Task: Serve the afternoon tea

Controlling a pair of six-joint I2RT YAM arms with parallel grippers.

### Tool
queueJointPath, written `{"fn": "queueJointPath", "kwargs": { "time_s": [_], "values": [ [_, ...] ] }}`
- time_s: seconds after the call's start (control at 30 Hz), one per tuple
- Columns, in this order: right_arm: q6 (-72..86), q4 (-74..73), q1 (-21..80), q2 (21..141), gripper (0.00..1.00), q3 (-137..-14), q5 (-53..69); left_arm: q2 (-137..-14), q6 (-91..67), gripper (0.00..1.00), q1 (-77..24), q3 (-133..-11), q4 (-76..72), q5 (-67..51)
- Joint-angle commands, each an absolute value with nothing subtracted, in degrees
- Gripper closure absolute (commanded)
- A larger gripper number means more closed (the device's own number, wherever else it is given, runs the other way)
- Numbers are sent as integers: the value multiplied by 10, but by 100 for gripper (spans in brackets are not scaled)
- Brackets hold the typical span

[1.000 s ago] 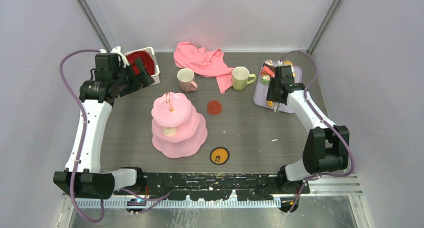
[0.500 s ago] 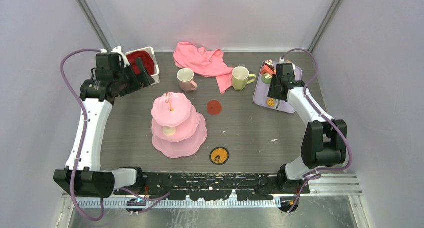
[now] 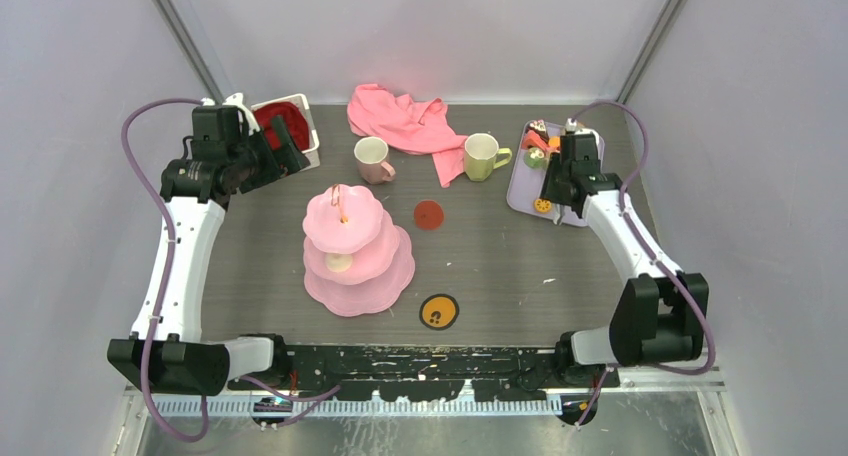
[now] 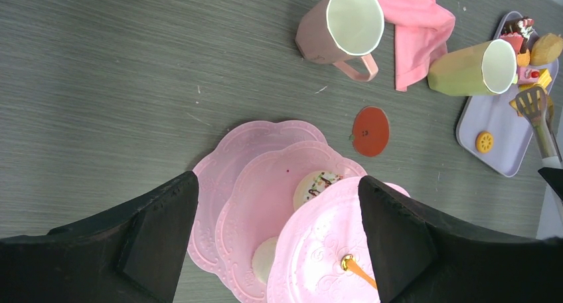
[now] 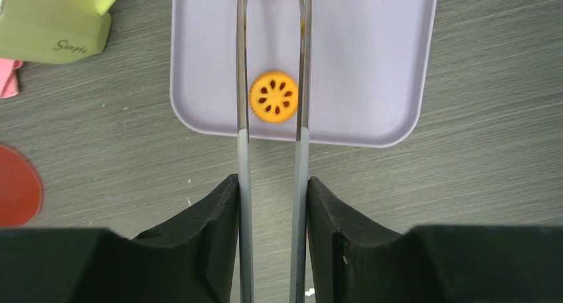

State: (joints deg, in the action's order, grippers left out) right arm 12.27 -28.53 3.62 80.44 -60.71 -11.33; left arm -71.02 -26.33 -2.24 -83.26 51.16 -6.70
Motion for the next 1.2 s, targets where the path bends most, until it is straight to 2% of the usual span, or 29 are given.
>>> {"fn": "queueJointPath", "kwargs": {
  "time_s": [0.0, 0.37, 0.53, 0.8, 0.9, 1.17],
  "values": [
    [131, -278, 34, 730, 88, -600, -89, -709, -254, 11, -20, -841, 487, -74],
    [137, -368, 34, 601, 90, -623, -22, -711, -252, 10, -20, -851, 497, -68],
    [127, -407, 35, 579, 90, -665, 84, -710, -247, 10, -20, -862, 506, -55],
    [98, -424, 53, 538, 88, -689, 318, -709, -251, 10, -20, -869, 511, -59],
    [88, -443, 92, 536, 87, -701, 353, -710, -256, 10, -20, -869, 510, -66],
    [102, -461, 273, 556, 87, -700, 314, -703, -261, 10, -20, -867, 512, -65]
  ]
}}
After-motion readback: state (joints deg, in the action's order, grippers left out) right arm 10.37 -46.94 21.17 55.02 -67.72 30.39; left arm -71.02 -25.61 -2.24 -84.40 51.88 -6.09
